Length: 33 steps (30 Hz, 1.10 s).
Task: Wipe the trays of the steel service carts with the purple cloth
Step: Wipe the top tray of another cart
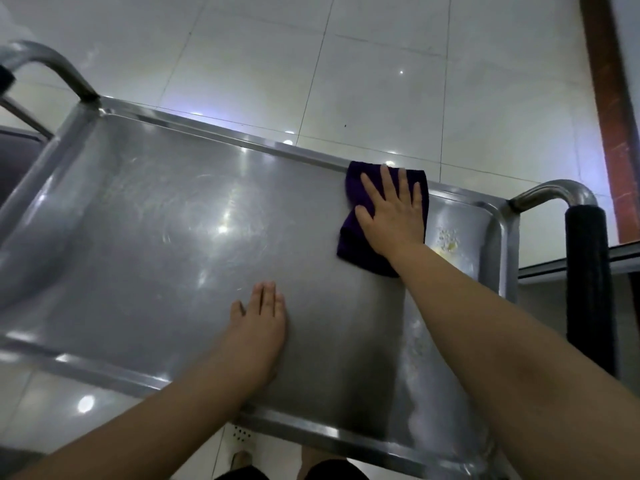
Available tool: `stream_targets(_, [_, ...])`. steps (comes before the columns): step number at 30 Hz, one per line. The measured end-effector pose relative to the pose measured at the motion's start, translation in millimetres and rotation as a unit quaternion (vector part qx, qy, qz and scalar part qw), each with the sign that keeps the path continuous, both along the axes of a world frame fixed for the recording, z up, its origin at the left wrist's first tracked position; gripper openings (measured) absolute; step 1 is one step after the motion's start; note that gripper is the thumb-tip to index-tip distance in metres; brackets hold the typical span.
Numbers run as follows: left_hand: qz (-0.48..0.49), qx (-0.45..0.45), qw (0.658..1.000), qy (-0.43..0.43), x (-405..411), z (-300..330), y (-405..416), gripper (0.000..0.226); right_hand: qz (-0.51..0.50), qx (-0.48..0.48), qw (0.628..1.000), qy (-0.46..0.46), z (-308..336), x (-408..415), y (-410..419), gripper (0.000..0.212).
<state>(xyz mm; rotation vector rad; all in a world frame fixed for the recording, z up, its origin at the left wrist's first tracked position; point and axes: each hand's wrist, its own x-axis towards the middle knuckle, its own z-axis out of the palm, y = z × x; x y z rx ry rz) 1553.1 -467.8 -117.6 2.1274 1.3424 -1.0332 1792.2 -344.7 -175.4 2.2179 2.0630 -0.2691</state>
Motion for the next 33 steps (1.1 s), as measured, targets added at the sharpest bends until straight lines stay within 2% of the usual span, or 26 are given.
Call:
stream_targets(5, [-0.012, 0.002, 1.000, -0.006, 3, 0, -2, 0.104, -0.064, 0.006, 0.998, -0.003, -1, 2, -17, 0.059])
stream_targets(9, [-0.021, 0.004, 1.000, -0.009, 7, 0, -6, 0.106, -0.106, 0.004, 0.994, -0.013, -1, -9, -71, 0.060])
stream_targets(14, [-0.024, 0.030, 0.999, -0.014, 7, -4, -11, 0.102, -0.114, 0.004, 0.993, -0.009, 0, -43, -153, 0.066])
stream_targets(25, [-0.020, 0.034, 0.999, -0.030, 1, -3, -20, 0.119, -0.095, 0.015, 0.995, -0.013, -5, -99, -291, 0.065])
stream_targets(29, [-0.028, 0.036, 0.998, -0.041, -2, -3, -23, 0.117, -0.088, 0.016, 0.996, -0.014, -3, -99, -323, 0.066])
stream_targets(33, [-0.032, 0.043, 0.997, -0.052, -6, -3, -23, 0.115, -0.085, 0.005, 0.996, -0.005, -2, -93, -319, 0.067])
